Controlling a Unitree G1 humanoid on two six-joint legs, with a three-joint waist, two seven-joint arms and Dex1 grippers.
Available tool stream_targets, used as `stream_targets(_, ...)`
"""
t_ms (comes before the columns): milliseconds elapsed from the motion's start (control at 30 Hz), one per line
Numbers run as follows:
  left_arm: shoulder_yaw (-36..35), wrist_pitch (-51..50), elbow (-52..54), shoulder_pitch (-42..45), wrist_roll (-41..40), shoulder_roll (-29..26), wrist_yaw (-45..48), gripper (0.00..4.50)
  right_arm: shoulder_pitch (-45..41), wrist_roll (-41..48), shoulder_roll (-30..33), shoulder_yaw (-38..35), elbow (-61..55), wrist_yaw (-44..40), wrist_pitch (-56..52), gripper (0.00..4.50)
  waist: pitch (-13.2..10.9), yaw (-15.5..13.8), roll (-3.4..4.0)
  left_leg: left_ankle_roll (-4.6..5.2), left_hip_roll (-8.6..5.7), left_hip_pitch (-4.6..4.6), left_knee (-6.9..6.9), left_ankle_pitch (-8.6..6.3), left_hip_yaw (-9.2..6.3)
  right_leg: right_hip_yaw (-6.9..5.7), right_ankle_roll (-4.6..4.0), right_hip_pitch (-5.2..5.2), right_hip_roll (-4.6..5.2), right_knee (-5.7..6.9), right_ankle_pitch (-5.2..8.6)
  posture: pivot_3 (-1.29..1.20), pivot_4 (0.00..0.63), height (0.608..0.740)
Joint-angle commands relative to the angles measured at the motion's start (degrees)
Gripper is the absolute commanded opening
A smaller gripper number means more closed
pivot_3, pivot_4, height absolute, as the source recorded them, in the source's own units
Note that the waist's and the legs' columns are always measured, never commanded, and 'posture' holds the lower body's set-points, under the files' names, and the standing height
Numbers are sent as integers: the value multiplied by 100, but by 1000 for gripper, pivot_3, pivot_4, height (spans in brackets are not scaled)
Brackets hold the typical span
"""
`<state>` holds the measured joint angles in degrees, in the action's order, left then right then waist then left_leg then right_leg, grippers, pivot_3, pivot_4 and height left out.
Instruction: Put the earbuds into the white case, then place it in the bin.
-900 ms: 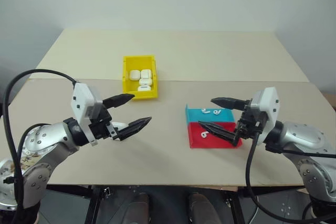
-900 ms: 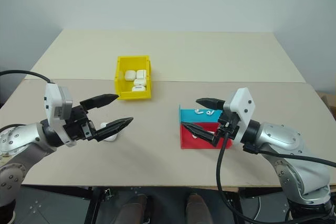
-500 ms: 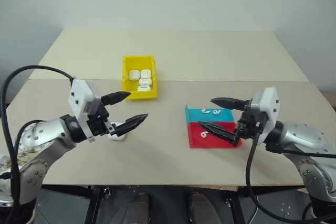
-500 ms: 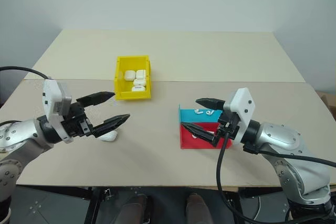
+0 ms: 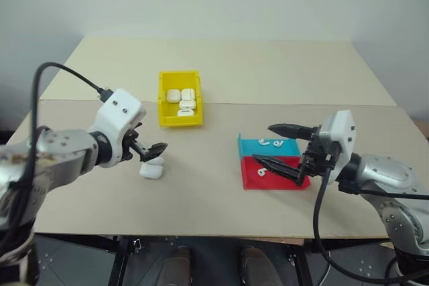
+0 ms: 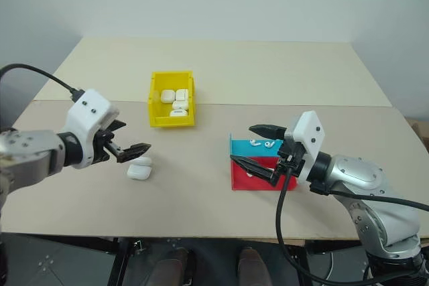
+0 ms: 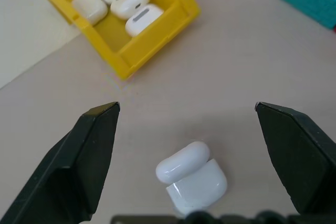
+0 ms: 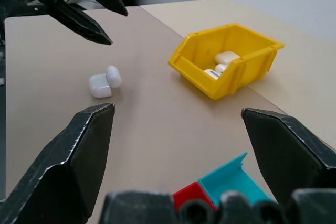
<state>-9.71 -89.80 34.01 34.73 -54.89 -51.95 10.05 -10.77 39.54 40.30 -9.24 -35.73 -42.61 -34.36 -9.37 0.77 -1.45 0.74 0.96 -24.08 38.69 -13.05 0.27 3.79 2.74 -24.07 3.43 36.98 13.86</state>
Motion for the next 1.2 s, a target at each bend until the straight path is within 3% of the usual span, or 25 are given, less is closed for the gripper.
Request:
stream_targets(33, 382, -270, -413, 382, -779, -456, -383, 4500, 55, 99, 46, -97, -315, 77, 12, 4469, -1, 48, -1, 0, 1, -2, -1, 0, 1, 5, -3, -9, 0, 4, 2, 0, 150, 740)
stream_targets(233, 1085, -270, -1735, 1161, -2038, -884, -1248, 4500, 150, 107, 11, -98, -442, 304, -35, 4469, -2, 7, -4, -1, -2, 0, -3, 0, 0, 8, -6, -10, 6, 11, 3, 0, 150, 740)
stream_targets(333, 1531, -270, -2343, 1576, -2789, -1487, -1262, 4500, 170, 132, 7, -89, -509, 371, -65, 4469, -3, 9, -6, -3, -2, 2, 1, 1, -1, 6, -7, -6, 4, 12, 1, 0, 150, 740)
stream_targets(433, 2250, -270, -2496, 1865, -3407, -2242, -1040, 4500, 228, 131, -24, -64, -568, 424, -52, 4469, -3, 39, -6, -3, -2, 0, -4, 1, 4, 9, -6, -11, 4, 8, 4, 0, 150, 740)
stream_targets(600, 2985, -270, -2594, 2155, -4509, -2724, -1211, 4500, 236, 82, -192, 112, -611, 554, -7, 4469, -4, 8, -6, -3, -2, -1, -7, 1, 5, 8, -6, -13, 6, 11, 12, 0, 150, 740)
stream_targets(800, 4063, -14, -3034, 2567, -5743, -2709, -2243, 4500, 152, -56, -444, 409, -585, 729, 59, 4469, -3, -5, -7, -3, -2, 3, 1, 1, 4, 6, -5, -4, 8, 13, 10, 0, 150, 740)
stream_targets(967, 4719, 153, -3787, 2892, -5811, -2235, -2934, 4500, 198, -83, -564, 452, -660, 824, 89, 4469, -3, -7, -7, -3, -5, -1, 0, 1, 5, 5, -5, -9, 8, 12, 10, 0, 150, 740)
stream_targets(1200, 4891, 219, -4412, 3016, -5811, -1509, -3441, 4500, 226, -144, -673, 539, -731, 968, 80, 4469, -3, 2, -8, -4, -7, -4, 3, 2, 3, 5, -5, -11, 10, 13, 10, 0, 150, 740)
